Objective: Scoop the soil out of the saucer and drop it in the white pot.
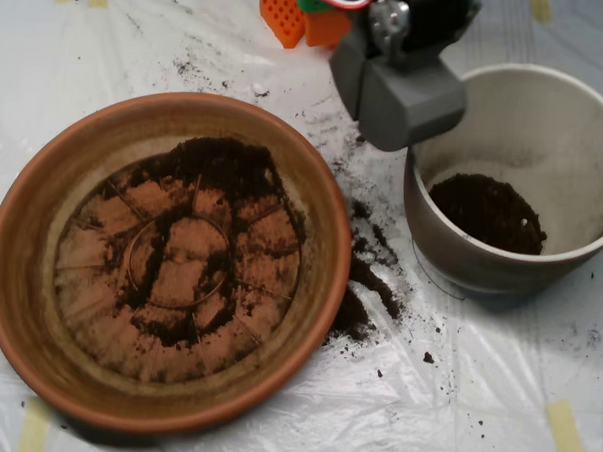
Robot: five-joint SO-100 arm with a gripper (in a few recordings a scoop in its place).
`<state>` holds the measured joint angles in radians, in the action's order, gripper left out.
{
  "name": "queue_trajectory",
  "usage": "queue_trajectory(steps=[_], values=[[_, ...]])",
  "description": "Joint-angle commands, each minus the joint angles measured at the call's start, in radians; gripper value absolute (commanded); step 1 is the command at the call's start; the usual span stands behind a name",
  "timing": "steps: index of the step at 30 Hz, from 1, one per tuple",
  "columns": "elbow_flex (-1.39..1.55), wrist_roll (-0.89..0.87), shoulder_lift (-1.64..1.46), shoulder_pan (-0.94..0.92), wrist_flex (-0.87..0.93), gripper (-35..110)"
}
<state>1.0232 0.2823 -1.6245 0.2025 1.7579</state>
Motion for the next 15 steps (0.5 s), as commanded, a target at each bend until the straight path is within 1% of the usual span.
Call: queue_trajectory(steps=[1,5,6,7,8,9,10,12,15], values=[[-0.118,0.006,-0.037,0.138,0.014,-1],[-0.166,0.014,0.043,0.210,-0.003,0],[-0.176,0.023,0.061,0.219,0.005,1],[-0.186,0.025,0.078,0.224,0.017,7],[-0.181,0.034,0.083,0.229,0.021,21],[-0.179,0.037,0.089,0.229,0.028,32],[-0.176,0.034,0.091,0.225,0.029,38],[-0.169,0.037,0.091,0.216,0.032,44],[-0.156,0.037,0.084,0.202,0.032,44]])
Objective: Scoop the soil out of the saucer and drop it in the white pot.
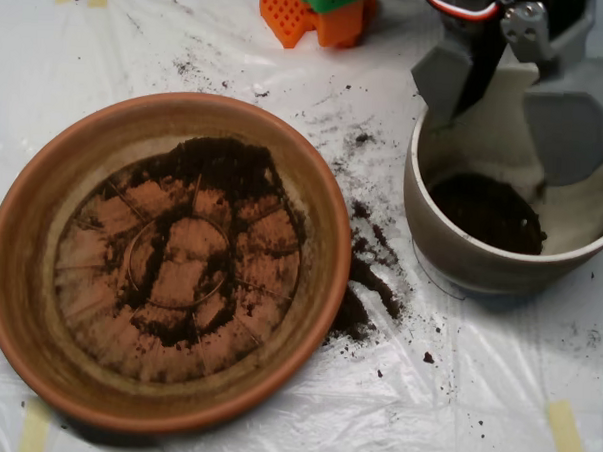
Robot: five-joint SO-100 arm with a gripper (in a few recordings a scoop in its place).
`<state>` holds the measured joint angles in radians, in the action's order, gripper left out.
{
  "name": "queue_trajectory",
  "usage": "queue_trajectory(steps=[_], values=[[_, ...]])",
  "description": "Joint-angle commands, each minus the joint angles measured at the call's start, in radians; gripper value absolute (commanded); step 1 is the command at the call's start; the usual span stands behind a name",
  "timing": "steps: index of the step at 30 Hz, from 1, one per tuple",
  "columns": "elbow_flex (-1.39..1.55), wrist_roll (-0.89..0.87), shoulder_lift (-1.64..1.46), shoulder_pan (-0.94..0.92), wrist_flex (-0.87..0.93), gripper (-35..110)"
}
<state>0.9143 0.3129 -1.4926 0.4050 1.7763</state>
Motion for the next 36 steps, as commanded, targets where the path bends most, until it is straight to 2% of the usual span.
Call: queue_trajectory(steps=[1,8,14,20,27,36], values=[[-0.048,0.003,-0.051,-0.005,0.014,44],[-0.031,-0.089,-0.118,-0.092,0.014,45],[0.135,-0.135,-0.299,-0.201,-0.049,46],[0.403,-0.183,-0.494,-0.382,-0.176,46],[0.769,-0.189,-0.584,-0.545,-0.359,46],[1.135,-0.179,-0.796,-0.604,-0.538,46]])
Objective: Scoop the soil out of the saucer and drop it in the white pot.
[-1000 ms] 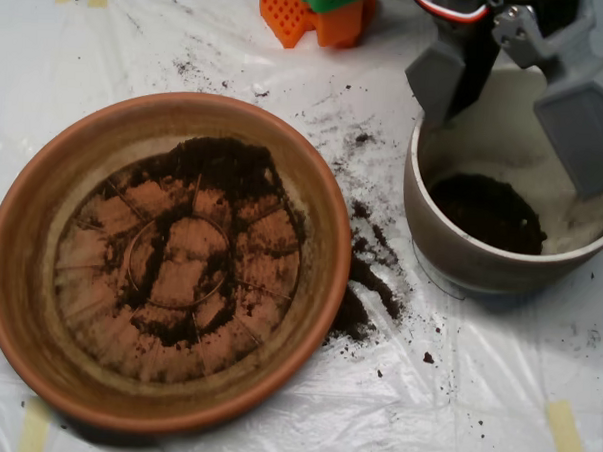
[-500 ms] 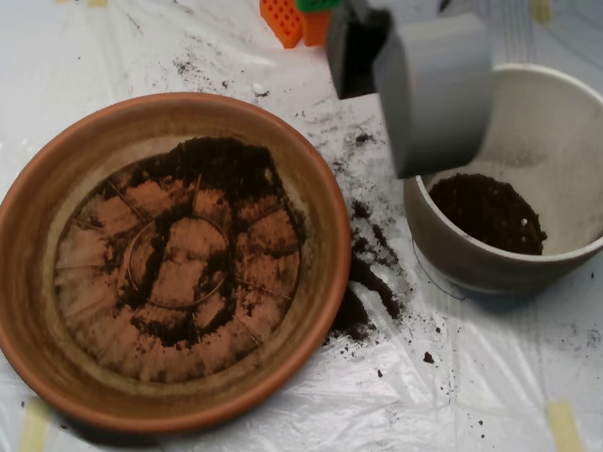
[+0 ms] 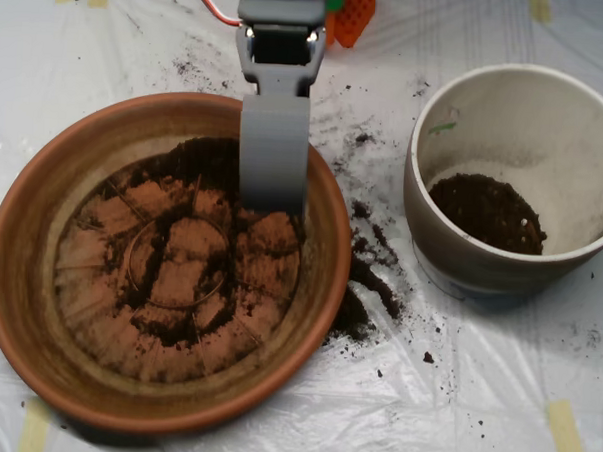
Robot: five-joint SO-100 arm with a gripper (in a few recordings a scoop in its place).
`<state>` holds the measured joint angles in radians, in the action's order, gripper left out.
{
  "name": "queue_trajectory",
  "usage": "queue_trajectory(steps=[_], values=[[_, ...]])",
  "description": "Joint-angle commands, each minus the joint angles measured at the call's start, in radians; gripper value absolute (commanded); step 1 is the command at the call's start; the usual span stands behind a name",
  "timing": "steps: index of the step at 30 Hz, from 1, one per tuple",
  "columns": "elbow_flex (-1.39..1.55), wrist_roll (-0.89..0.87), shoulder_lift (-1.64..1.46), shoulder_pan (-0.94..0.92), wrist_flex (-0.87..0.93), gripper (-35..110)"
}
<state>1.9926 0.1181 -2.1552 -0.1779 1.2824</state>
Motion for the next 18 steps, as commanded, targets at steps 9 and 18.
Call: queue_trajectory(steps=[9,18], values=[[0.232,-0.005,-0.087,-0.100,-0.179,46],[0.127,0.025,0.212,-0.173,-0.207,33]])
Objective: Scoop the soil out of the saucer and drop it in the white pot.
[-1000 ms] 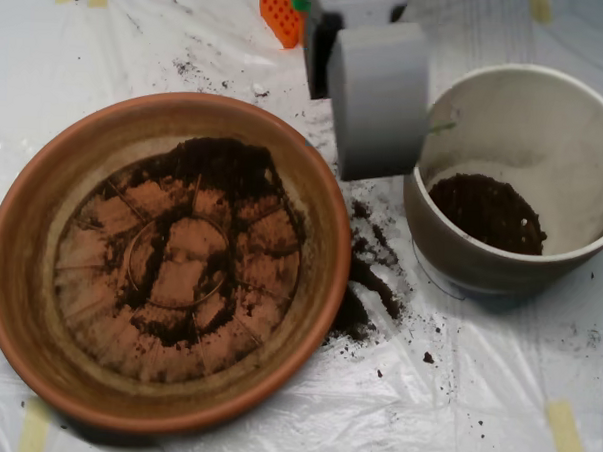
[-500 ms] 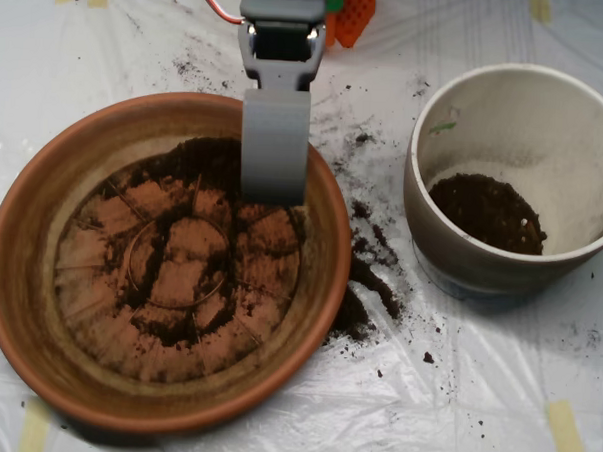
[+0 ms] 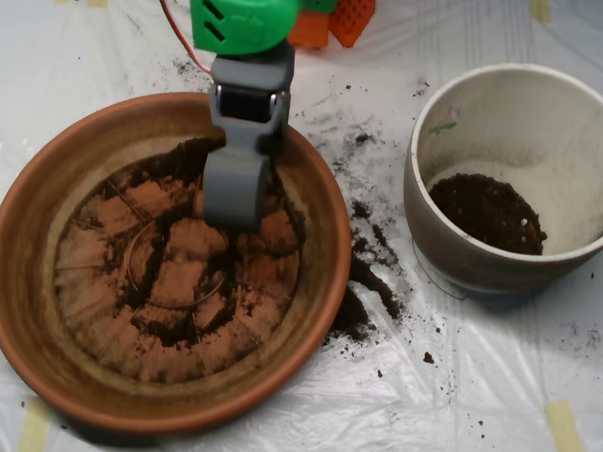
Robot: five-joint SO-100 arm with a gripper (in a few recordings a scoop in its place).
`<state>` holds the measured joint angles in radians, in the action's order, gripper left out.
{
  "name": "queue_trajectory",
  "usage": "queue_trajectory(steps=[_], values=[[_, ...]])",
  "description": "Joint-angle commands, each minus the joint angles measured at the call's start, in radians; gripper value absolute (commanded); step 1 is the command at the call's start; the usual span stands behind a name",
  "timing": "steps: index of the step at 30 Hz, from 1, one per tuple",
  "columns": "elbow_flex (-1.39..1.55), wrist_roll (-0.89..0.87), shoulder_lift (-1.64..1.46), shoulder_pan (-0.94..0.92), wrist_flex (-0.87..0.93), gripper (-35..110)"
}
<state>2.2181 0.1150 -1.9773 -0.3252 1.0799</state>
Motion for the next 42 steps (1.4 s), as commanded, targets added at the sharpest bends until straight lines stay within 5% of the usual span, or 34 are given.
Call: queue_trajectory(steps=[1,14,42], values=[[-0.107,0.032,0.051,-0.026,-0.006,33],[-0.451,0.086,0.463,-0.101,0.124,23],[-0.426,0.137,0.595,-0.160,0.264,18]])
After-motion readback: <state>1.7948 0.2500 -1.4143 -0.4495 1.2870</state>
